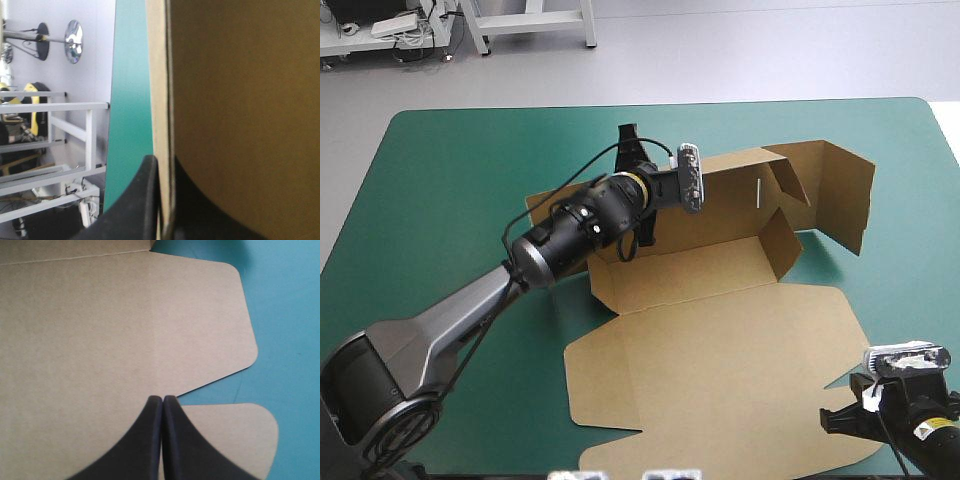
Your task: Fold the box
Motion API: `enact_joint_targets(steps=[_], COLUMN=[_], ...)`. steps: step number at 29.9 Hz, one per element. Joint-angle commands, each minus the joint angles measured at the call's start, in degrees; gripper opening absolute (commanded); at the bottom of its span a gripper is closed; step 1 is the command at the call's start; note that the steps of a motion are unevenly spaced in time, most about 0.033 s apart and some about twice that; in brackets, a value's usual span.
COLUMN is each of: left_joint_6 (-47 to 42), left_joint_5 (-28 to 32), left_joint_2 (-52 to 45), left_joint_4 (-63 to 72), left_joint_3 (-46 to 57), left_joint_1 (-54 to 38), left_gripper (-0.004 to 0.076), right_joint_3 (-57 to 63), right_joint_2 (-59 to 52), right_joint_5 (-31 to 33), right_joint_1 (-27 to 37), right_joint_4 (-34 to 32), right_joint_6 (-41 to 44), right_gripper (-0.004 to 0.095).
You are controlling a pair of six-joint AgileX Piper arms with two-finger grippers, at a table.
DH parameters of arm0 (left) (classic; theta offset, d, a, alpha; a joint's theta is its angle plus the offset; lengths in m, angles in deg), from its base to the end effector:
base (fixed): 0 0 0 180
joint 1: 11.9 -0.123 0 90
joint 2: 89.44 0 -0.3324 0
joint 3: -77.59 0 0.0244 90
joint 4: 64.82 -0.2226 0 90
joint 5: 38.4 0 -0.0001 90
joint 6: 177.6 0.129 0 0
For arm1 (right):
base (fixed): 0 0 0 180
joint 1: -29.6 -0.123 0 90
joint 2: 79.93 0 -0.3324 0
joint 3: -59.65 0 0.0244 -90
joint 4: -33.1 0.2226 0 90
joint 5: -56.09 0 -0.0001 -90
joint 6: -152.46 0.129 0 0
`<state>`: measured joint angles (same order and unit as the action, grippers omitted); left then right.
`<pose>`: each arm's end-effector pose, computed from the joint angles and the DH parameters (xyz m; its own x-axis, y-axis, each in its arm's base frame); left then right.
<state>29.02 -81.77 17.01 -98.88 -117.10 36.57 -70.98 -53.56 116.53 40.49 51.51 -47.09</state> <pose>0.3082 -0.2731 0.3831 0.1377 0.9534 -0.2685 0.6375 0.1222 0.7607 0.0065 0.0349 0.2615 -0.6801 -0.0430 -0.7318 -0.1324 0.9891 0.0649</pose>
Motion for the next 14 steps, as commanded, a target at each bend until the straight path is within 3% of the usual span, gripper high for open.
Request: enact_joint_targets(steps=[1, 7, 14], left_joint_6=[-16.56, -34.04, -38.26], left_joint_5=[2.85, 0.11, -1.74], left_joint_2=[-2.26, -2.39, -2.39], left_joint_4=[-12.34, -27.34, -29.13], left_joint_3=[3.28, 9.14, 9.26], left_joint_1=[5.09, 12.44, 16.9], left_gripper=[-0.0009, -0.0009, -0.0009], right_joint_3=[-3.31, -11.66, -28.09], right_joint_2=[0.82, 6.08, 18.66], right_joint_5=[-2.62, -3.51, -6.59], right_joint_1=[0.06, 0.06, 0.06], right_joint_4=[1.2, 2.48, 5.54], right_joint_6=[2.02, 2.23, 2.23], right_gripper=[-0.0017, -0.0017, -0.0017])
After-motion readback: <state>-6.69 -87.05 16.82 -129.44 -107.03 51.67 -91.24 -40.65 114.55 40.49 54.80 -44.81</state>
